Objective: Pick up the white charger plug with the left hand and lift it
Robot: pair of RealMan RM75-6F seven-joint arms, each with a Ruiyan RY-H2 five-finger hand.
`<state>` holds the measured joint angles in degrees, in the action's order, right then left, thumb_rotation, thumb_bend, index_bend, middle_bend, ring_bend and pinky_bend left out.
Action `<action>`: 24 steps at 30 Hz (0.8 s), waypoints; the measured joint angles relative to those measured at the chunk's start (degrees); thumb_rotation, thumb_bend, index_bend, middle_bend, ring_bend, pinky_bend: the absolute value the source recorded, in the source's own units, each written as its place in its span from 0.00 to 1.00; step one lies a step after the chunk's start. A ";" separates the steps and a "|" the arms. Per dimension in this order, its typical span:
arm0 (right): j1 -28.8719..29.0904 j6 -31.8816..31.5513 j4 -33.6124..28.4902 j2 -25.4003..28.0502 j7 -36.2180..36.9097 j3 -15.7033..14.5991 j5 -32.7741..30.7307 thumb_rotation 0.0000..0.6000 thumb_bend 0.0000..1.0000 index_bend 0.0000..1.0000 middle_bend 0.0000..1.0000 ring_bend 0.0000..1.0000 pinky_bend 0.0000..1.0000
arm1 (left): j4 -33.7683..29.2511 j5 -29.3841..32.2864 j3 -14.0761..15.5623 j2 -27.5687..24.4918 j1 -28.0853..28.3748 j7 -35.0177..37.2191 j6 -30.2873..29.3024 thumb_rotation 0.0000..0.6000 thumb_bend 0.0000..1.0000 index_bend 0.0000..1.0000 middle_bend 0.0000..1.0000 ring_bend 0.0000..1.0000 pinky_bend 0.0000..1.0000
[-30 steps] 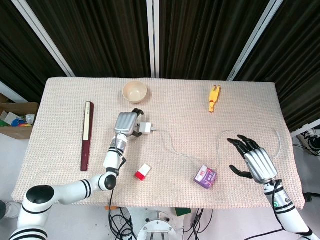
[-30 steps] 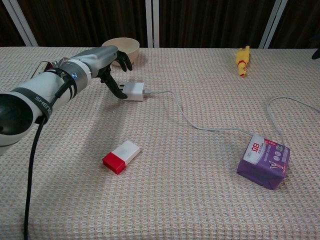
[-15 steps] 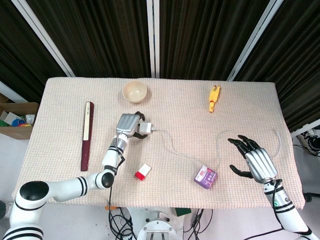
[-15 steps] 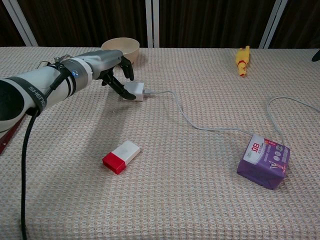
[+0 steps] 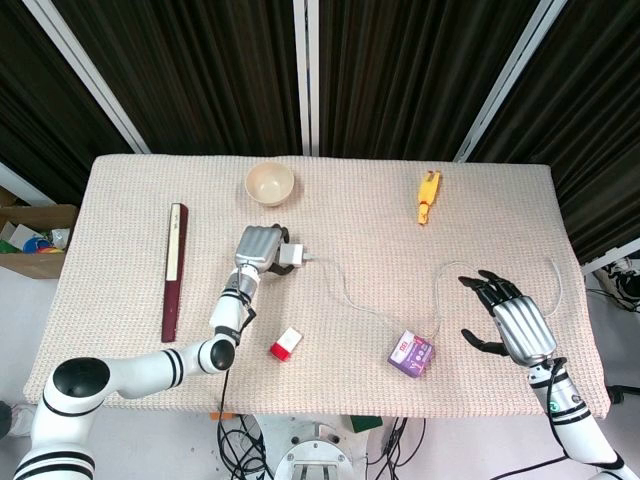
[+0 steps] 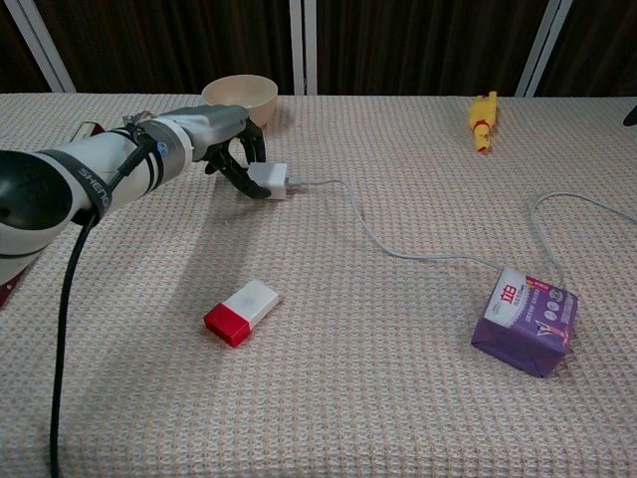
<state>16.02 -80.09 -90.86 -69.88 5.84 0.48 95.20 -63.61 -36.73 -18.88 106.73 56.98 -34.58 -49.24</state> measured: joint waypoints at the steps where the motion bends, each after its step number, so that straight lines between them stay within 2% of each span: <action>1: 0.00 -0.04 0.14 -0.07 0.09 0.01 0.03 1.00 0.23 0.21 0.28 0.12 0.27 | 0.19 0.08 0.02 0.06 0.08 0.02 0.06 0.77 0.16 0.42 0.34 0.78 0.98; 3: -0.02 -0.07 0.27 -0.14 0.18 0.05 0.00 1.00 0.23 0.21 0.28 0.12 0.27 | 0.69 -0.05 0.04 0.33 0.16 0.35 -0.05 0.77 0.16 0.47 0.39 0.78 0.98; 6: -0.01 0.11 0.21 0.01 0.31 0.25 -0.54 1.00 0.23 0.23 0.29 0.12 0.27 | 1.22 -1.24 -0.01 0.71 0.09 1.72 -0.56 0.78 0.16 0.58 0.52 0.80 0.98; 8: 0.17 0.29 -0.21 0.28 0.44 0.75 -1.06 1.00 0.24 0.24 0.30 0.13 0.28 | 1.30 -2.39 -0.03 0.83 -0.13 3.35 -0.70 0.79 0.17 0.61 0.56 0.80 0.98; 12: 1.69 1.41 -2.53 1.13 1.08 2.46 -1.80 1.00 0.29 0.26 0.33 0.19 0.35 | -0.54 -4.24 0.04 0.12 -0.77 5.26 -1.14 0.79 0.19 0.63 0.58 0.80 0.98; 15: 3.90 3.89 -5.13 1.70 1.28 4.51 -3.35 1.00 0.30 0.31 0.37 0.22 0.39 | -3.81 -5.55 0.17 -1.12 -1.46 5.84 -2.33 0.77 0.19 0.63 0.58 0.80 0.97; 18: 6.78 7.96 -7.81 1.82 0.10 7.01 -6.81 1.00 0.32 0.34 0.39 0.24 0.41 | -8.60 -6.63 0.31 -2.98 -2.29 6.14 -3.75 0.77 0.19 0.63 0.58 0.80 0.97; 24: 13.11 16.05 -12.44 0.38 -6.76 12.02 -18.45 1.00 0.32 0.38 0.41 0.27 0.46 | -19.43 -9.18 0.69 -7.33 -4.26 6.92 -7.02 0.78 0.20 0.63 0.58 0.80 0.97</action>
<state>29.13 -64.04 -103.31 -69.51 -0.92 12.51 76.75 -83.04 -45.91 -18.19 99.40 52.72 -27.66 -56.25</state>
